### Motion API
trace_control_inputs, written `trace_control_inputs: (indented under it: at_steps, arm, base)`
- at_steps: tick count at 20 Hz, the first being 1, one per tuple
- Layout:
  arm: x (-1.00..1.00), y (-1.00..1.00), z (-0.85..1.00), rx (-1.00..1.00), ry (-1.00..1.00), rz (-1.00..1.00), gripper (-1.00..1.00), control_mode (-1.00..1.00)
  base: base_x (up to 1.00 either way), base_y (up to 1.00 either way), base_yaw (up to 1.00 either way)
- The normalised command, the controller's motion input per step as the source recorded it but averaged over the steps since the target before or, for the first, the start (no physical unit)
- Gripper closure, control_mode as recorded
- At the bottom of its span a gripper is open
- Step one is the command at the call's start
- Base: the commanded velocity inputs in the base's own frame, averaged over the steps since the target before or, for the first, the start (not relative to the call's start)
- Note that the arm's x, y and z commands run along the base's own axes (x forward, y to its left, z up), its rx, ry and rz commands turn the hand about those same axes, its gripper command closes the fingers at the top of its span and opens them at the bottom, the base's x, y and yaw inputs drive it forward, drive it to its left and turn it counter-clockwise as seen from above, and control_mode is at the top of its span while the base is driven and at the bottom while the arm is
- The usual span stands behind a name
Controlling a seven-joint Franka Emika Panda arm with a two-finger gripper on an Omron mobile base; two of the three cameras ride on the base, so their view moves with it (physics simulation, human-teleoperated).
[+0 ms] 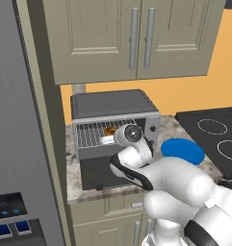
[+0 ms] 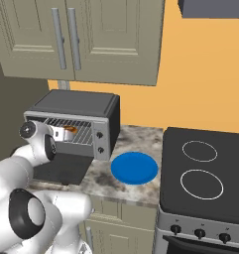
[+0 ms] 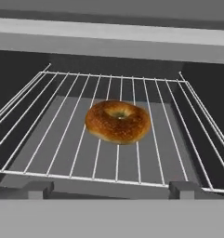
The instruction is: Pick up the bagel from the plate, place it on the toaster oven rack, close the door, and set the timer.
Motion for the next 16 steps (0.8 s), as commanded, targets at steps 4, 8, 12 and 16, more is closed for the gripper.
trace_control_inputs:
  at_steps: [4,8,12,16]
  arm:
    - [-0.05,0.00,-0.06,0.01,0.36,-0.03,-1.00,-1.00]
    - [-0.14,0.00,-0.42,0.00,0.24,0.00,-1.00,-1.00]
    - [-0.41,0.00,-0.48,0.00,0.08,0.00,-1.00,-1.00]
    - [-0.32,0.00,-0.27,0.00,0.00,0.00,-1.00,-1.00]
  base:
    - [0.00,0.00,0.00]
    - [0.00,0.00,0.00]
    - [0.00,0.00,0.00]
    - [0.00,0.00,0.00]
